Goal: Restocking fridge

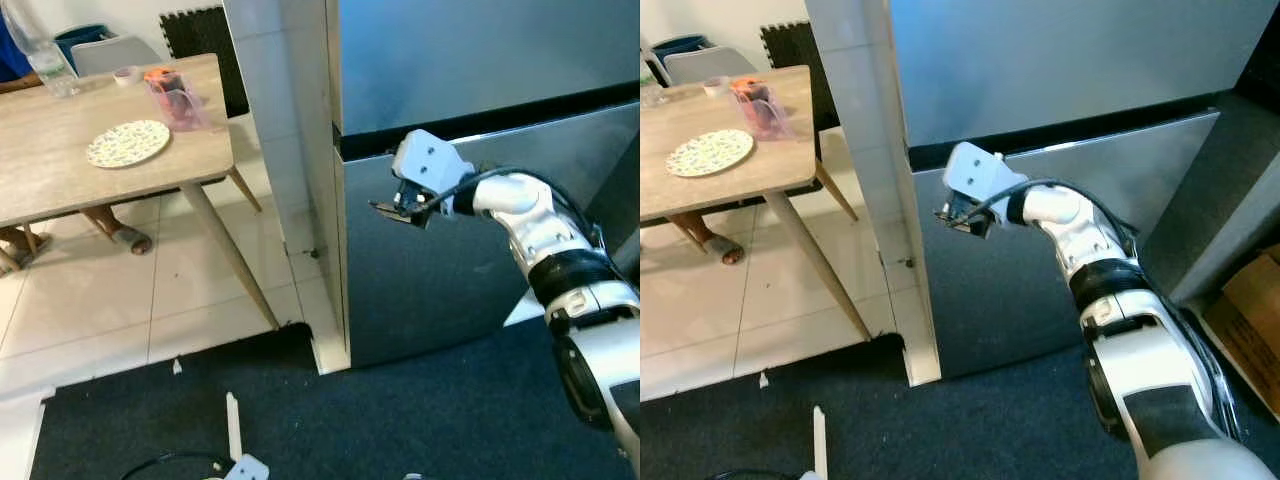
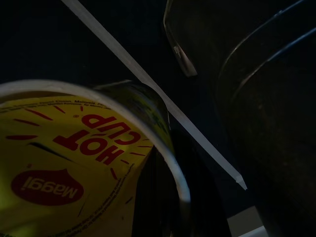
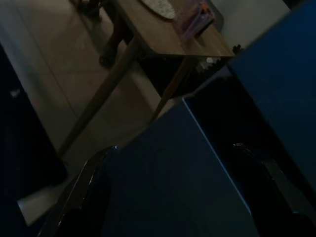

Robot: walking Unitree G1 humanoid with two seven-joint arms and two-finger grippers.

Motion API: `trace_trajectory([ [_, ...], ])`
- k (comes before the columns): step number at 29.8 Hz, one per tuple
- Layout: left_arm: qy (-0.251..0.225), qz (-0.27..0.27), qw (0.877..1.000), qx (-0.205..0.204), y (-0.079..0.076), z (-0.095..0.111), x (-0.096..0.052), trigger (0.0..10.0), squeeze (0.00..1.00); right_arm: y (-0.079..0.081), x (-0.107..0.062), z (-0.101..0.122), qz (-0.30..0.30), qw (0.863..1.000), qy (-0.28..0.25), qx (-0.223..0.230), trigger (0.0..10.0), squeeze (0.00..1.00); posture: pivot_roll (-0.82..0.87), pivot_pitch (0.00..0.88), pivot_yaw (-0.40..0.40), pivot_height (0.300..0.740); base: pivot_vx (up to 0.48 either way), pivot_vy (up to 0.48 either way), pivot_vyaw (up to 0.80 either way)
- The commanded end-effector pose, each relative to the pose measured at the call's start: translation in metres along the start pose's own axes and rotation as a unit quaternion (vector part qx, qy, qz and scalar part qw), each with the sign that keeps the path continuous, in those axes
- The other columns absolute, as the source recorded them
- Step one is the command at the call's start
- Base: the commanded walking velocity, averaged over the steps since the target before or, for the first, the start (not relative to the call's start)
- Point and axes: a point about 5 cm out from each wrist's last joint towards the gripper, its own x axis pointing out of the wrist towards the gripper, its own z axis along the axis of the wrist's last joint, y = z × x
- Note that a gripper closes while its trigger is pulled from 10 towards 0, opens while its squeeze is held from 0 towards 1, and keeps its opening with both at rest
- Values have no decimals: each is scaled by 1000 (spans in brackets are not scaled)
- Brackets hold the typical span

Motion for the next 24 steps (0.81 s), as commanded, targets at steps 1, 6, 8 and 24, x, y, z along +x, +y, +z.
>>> trace_trajectory([
  [1, -4, -3, 1000, 11, -7, 1, 1, 10000, 0, 0, 5, 4, 9, 1000, 4, -24, 10000, 0, -6, 131, -24, 740, 0, 0, 0],
  [6, -8, -5, 1000, 14, -7, 4, 2, 10000, 0, 0, 9, 5, 16, 998, 21, -54, 10000, 0, -9, 140, -26, 740, 0, 0, 0],
  [8, -10, -6, 1000, 15, -7, 5, 2, 10000, 0, 0, 10, 6, 17, 998, 27, -63, 10000, 0, -9, 140, -26, 740, 0, 0, 0],
  [24, -17, -7, 1000, 22, -9, 4, 1, 10000, 0, -22, 17, 14, -48, 988, 83, -118, 10000, 0, 14, 180, -44, 740, 0, 0, 0],
])
